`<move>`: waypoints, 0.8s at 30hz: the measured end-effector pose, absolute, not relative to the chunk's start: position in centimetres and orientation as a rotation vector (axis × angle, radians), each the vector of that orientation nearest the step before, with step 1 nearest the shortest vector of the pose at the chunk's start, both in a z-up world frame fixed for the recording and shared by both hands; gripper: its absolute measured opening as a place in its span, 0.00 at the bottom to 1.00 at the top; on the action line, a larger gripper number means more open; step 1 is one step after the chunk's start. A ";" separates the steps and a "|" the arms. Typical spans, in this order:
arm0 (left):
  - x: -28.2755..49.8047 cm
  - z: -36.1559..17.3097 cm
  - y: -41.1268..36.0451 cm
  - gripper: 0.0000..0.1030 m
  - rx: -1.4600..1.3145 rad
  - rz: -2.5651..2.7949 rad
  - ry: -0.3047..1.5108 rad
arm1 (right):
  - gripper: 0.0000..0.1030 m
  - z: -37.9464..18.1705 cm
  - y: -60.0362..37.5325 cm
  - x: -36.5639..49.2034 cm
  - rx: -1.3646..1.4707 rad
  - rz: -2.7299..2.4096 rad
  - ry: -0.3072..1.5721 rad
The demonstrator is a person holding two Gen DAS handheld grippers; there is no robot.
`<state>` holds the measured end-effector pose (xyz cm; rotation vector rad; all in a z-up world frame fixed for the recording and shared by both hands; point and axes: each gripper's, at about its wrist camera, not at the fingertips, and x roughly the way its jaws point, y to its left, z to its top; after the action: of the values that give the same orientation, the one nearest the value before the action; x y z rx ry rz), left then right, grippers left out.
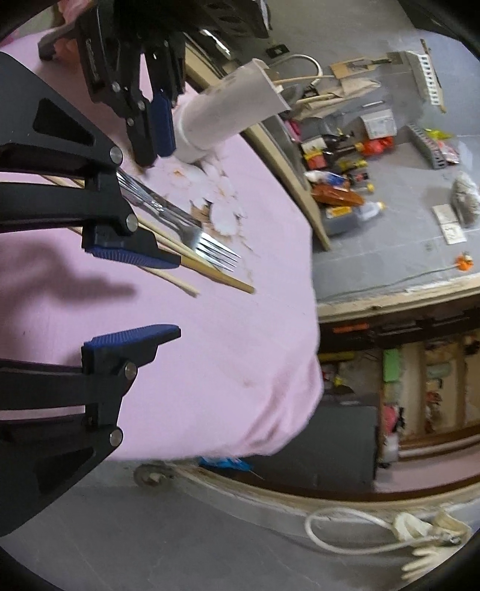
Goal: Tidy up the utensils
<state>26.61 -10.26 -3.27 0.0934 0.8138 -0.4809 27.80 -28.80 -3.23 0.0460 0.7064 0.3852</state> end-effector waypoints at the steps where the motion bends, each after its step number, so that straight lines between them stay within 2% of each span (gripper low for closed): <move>1: 26.9 -3.4 -10.4 0.17 0.096 -0.475 0.825 | 0.25 -3.5 -28.6 28.1 0.047 0.393 0.725; 4: 27.6 -3.7 -10.6 0.13 0.107 -0.459 0.853 | 0.22 -4.2 -28.0 28.8 0.043 0.418 0.773; 15: 29.5 -4.6 -9.5 0.12 0.043 -0.459 0.936 | 0.19 -5.6 -26.4 31.0 0.008 0.429 0.884; 20: 29.6 -4.3 -9.2 0.12 0.035 -0.465 0.937 | 0.07 -5.5 -26.3 31.1 -0.061 0.410 0.899; 24: 29.9 -4.5 -10.0 0.12 0.048 -0.457 0.942 | 0.07 -5.2 -26.9 30.7 -0.095 0.408 0.903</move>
<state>29.92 -9.97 -4.52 0.0482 0.9415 -0.4575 30.66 -26.91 -5.18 -0.0948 0.9030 0.4077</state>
